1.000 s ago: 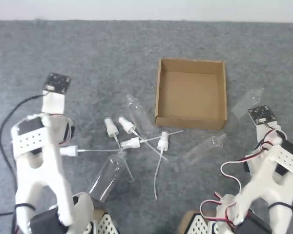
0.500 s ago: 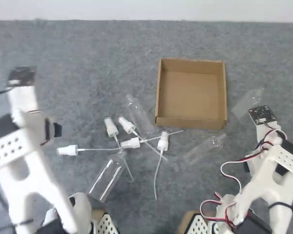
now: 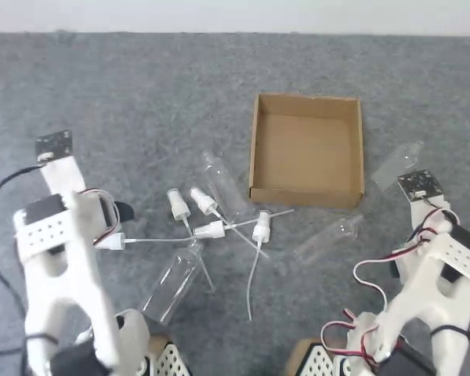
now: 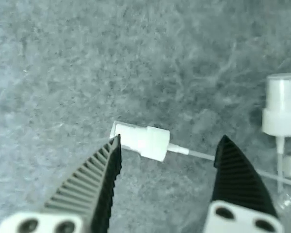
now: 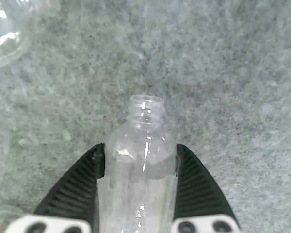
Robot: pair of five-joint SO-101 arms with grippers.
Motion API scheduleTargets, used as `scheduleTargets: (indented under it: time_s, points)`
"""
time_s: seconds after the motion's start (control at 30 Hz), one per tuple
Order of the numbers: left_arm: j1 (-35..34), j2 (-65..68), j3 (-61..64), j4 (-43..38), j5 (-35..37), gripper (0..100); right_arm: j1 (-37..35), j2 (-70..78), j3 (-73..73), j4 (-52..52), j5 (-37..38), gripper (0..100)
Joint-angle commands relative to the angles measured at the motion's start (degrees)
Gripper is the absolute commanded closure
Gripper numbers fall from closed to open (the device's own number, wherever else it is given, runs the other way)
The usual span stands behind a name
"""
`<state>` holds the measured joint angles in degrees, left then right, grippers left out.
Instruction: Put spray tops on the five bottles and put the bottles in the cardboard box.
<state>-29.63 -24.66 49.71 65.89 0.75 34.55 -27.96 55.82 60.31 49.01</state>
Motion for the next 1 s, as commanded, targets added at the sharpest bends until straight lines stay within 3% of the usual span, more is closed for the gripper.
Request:
scheduleTargets:
  time_s: [0.0, 0.17, 0.47, 0.7, 0.83, 0.97]
  points:
    - [0.18, 7.03, -0.22, -4.31, 1.67, 71, -0.57, -2.68, 2.46, -1.01, 0.62, 98.9]
    - [0.44, 12.40, -1.27, -7.30, 5.19, 71, -0.57, -2.68, 2.81, -2.24, 0.53, 99.1]
    - [0.70, 13.27, -1.10, -14.07, 6.33, 83, -0.22, -2.24, 2.81, -3.30, 0.53, 99.1]
    - [7.47, 13.27, -3.74, -14.24, 6.42, 88, -0.22, -2.68, 2.81, -3.30, 0.53, 99.1]
    - [9.49, 12.75, -7.60, -10.99, 8.35, 88, -0.22, -2.33, 2.81, -3.30, 0.53, 99.1]
    - [6.59, 12.66, -11.82, -1.93, 8.79, 80, -0.22, -2.15, 2.81, -3.30, 0.53, 99.1]
